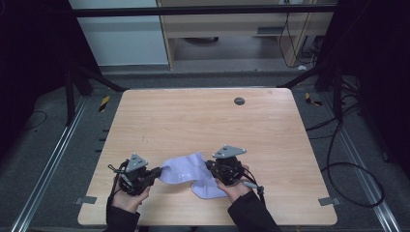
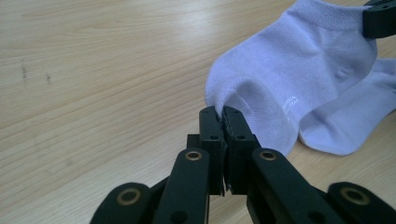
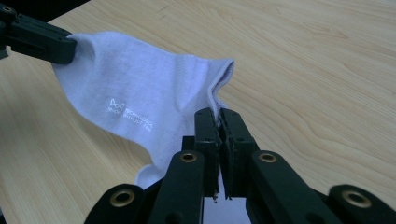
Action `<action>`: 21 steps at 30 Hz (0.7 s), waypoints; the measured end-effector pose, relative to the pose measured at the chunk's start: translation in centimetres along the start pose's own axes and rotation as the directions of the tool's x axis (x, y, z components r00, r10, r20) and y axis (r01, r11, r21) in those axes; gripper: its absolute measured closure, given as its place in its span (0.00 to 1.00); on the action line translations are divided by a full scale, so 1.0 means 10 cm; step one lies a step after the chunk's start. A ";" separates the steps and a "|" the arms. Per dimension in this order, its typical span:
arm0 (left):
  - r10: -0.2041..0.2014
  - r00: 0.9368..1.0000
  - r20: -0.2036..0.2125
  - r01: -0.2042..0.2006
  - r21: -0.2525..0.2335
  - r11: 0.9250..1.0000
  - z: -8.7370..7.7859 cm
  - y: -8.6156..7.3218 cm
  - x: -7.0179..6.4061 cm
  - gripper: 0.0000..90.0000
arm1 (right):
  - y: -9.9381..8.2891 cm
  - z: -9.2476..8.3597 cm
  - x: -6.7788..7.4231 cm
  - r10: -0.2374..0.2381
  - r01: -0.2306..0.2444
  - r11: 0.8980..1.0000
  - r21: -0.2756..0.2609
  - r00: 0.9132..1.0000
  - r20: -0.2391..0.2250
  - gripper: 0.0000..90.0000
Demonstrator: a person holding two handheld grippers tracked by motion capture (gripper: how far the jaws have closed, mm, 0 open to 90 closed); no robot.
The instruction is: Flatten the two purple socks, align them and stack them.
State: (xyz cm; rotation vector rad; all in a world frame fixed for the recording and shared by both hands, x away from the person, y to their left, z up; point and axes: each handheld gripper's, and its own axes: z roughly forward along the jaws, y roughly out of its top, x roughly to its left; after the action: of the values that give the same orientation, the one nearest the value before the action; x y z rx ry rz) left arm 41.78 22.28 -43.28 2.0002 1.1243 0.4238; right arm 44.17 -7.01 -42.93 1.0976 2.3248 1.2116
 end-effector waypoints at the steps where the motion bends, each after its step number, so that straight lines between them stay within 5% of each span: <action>1: 0.003 1.000 0.004 -0.003 0.001 1.000 0.00 0.01 -0.02 0.97 | 0.00 0.00 0.00 0.000 0.000 1.000 0.000 1.000 0.000 0.97; 21: 0.100 0.990 0.103 -0.105 0.044 0.994 0.28 0.13 -0.56 0.97 | -0.43 -0.56 -0.29 0.055 -0.055 0.998 -0.003 0.997 0.045 0.97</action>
State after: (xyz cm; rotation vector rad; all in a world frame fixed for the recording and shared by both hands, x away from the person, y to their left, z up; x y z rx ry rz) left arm 41.15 15.87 -43.58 2.1047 0.9813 0.3464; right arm 40.87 -13.86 -43.24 1.1834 2.2735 1.1950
